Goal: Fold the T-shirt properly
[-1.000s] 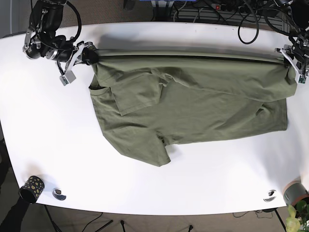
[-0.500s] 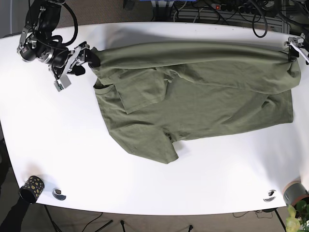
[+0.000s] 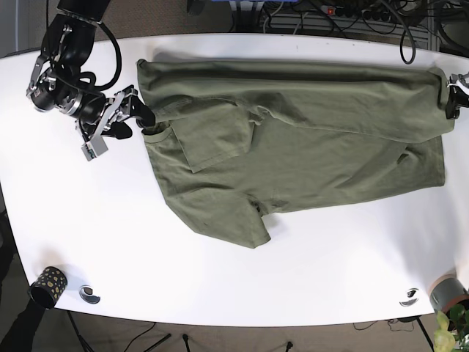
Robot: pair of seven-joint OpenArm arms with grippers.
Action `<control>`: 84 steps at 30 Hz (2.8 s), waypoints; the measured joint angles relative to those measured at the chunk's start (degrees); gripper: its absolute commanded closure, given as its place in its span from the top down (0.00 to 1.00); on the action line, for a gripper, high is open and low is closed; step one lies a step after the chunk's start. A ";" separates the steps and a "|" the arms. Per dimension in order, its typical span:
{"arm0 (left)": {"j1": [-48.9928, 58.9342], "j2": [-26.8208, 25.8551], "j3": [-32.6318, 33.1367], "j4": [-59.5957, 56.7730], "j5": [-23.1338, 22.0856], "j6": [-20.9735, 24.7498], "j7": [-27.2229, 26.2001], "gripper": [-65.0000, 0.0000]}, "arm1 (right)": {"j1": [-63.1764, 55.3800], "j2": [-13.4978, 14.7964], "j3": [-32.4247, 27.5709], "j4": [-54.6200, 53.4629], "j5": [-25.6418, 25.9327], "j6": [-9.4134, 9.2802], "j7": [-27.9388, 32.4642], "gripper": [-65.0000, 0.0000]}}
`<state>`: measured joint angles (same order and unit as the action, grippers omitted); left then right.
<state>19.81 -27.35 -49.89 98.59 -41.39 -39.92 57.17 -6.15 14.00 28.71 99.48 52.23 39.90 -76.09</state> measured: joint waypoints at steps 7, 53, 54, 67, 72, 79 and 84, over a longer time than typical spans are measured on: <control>-6.84 0.09 4.22 0.02 8.48 -0.17 -0.92 0.63 | 9.57 -1.46 0.26 -10.01 -7.91 -0.17 -0.04 0.63; -33.86 4.81 6.67 -26.91 35.93 7.10 -2.10 0.64 | 22.73 -5.11 -8.17 -39.23 -23.93 -0.26 21.59 0.00; -34.18 4.81 6.67 -28.00 35.82 7.19 -3.08 0.64 | 22.73 -5.14 -8.20 -39.23 -23.96 -0.28 21.55 0.00; -36.89 3.13 13.20 -44.63 35.01 9.25 -10.80 0.64 | 22.53 -5.09 -8.20 -39.23 -23.76 -0.24 21.46 0.00; -37.03 2.36 12.85 -47.01 35.28 9.27 -11.61 0.64 | 22.53 -5.14 -8.20 -39.23 -23.74 -0.24 21.46 0.00; -36.15 2.36 12.87 -47.06 34.97 7.56 -12.07 0.63 | 22.43 -5.11 -8.04 -39.21 -23.56 -0.24 21.44 0.00; -35.95 2.21 12.87 -46.88 34.75 2.14 -11.04 0.63 | 22.43 -5.11 -8.04 -39.21 -23.50 -0.24 21.44 0.00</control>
<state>-16.14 -25.15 -37.01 51.70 -6.63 -37.78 46.13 16.27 8.88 20.67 60.27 28.73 39.66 -54.65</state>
